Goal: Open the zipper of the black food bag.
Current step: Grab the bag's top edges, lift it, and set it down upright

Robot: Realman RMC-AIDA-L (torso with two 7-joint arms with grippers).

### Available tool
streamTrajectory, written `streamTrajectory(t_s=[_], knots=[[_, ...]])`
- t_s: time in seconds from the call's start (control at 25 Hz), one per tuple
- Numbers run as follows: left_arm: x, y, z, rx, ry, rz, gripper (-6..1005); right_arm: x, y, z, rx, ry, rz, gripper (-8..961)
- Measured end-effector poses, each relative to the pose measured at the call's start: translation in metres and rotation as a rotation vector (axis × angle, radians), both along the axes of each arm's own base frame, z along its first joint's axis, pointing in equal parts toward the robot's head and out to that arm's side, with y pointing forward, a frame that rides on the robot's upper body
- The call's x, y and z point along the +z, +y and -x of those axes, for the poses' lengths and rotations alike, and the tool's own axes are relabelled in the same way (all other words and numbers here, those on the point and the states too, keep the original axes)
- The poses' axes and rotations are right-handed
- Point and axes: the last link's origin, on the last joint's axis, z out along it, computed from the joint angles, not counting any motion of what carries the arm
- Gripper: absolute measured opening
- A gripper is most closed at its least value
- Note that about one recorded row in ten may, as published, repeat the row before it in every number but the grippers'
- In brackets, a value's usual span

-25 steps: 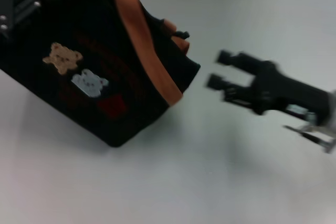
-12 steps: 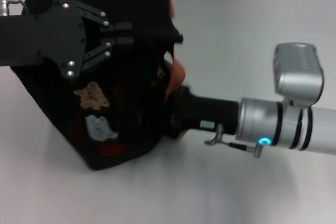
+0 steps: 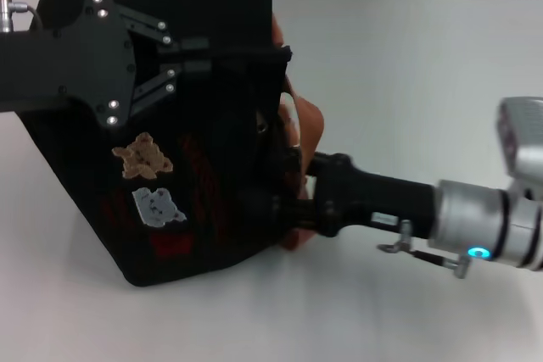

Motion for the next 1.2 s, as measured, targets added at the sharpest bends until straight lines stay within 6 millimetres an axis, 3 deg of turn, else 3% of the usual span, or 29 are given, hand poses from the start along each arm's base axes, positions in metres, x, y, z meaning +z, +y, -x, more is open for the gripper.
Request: streamTrajectory(t_s=[0.32, 0.52, 0.8, 1.2], knots=[[-0.008, -0.01, 0.018, 0.046, -0.03, 0.015, 100, 0.03, 0.005, -0.026, -0.051, 0.001, -0.097, 754], [-0.007, -0.012, 0.022, 0.063, -0.039, 0.011, 94, 0.042, 0.007, -0.028, -0.017, 0.004, -0.122, 753], [-0.005, -0.013, 0.028, 0.09, -0.056, 0.0, 94, 0.067, -0.006, -0.028, 0.228, -0.065, -0.062, 753], [-0.008, -0.018, 0.034, 0.097, -0.078, 0.006, 94, 0.098, 0.008, -0.026, 0.131, 0.091, -0.303, 754]])
